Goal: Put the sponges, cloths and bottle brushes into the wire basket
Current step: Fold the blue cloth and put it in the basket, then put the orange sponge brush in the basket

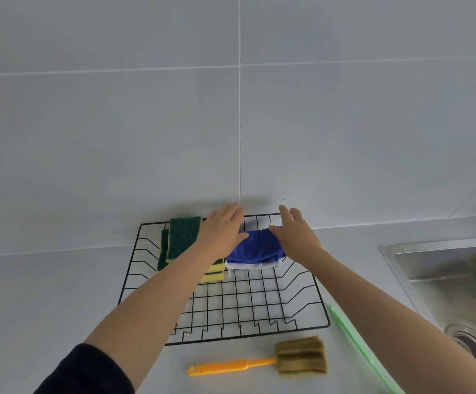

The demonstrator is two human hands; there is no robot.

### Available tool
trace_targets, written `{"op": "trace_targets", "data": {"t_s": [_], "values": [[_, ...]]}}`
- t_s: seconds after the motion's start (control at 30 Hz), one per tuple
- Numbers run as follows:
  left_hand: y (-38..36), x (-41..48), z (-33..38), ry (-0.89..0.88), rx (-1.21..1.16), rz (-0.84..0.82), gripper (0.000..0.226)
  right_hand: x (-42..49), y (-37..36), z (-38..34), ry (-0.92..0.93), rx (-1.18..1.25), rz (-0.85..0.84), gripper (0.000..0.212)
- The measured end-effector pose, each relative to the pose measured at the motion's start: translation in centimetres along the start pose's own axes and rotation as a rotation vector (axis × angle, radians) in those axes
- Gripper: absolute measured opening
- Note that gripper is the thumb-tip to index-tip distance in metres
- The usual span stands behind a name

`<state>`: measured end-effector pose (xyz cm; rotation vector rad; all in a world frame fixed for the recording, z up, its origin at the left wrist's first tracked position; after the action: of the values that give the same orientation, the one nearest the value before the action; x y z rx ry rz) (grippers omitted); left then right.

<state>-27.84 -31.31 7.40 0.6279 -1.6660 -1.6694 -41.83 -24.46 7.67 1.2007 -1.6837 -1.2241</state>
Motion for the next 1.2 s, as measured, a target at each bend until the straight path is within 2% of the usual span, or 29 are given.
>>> {"op": "trace_targets", "data": {"t_s": [0.17, 0.37, 0.6, 0.63, 0.73, 0.77, 1.03, 1.2], "values": [[3.3, -2.8, 0.2, 0.063, 0.089, 0.047, 0.073, -2.5, 2.8, -1.2, 0.035, 0.042, 0.079, 0.067], [6.5, -7.0, 1.2, 0.118, 0.092, 0.145, 0.076, -6.8, 5.6, -2.5, 0.189, -0.12, 0.138, 0.073], [6.9, -12.6, 2.8, 0.093, 0.076, 0.153, 0.075, -13.0, 6.6, -2.9, 0.235, -0.178, 0.166, 0.077], [6.7, -13.4, 3.1, 0.091, 0.064, 0.142, 0.075, -13.9, 6.5, -2.8, 0.239, -0.184, 0.167, 0.08], [5.7, -15.7, 4.2, 0.074, 0.03, 0.132, 0.074, -16.1, 5.5, -2.3, 0.263, -0.19, 0.177, 0.109], [5.4, -16.3, 4.6, 0.066, 0.025, 0.128, 0.074, -16.8, 5.0, -2.0, 0.261, -0.19, 0.179, 0.109], [3.3, -20.6, 6.9, 0.026, -0.041, 0.111, 0.071, -21.4, 2.7, 0.2, 0.183, -0.172, 0.083, 0.108], [1.5, -22.6, 8.1, -0.052, -0.065, 0.147, 0.066, -23.7, 1.5, 1.4, 0.152, -0.167, -0.028, 0.07]]}}
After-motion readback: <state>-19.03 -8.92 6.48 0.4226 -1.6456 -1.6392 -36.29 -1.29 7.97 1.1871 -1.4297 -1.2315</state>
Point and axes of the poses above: each hand's wrist, its own x-axis towards the middle knuckle, its own y-axis out of the back of the hand, z = x × y, the point moved 2 cm from there along x, towards the middle knuckle, and after that the axes turned 13 degrees about z, right-handed, at the moved point
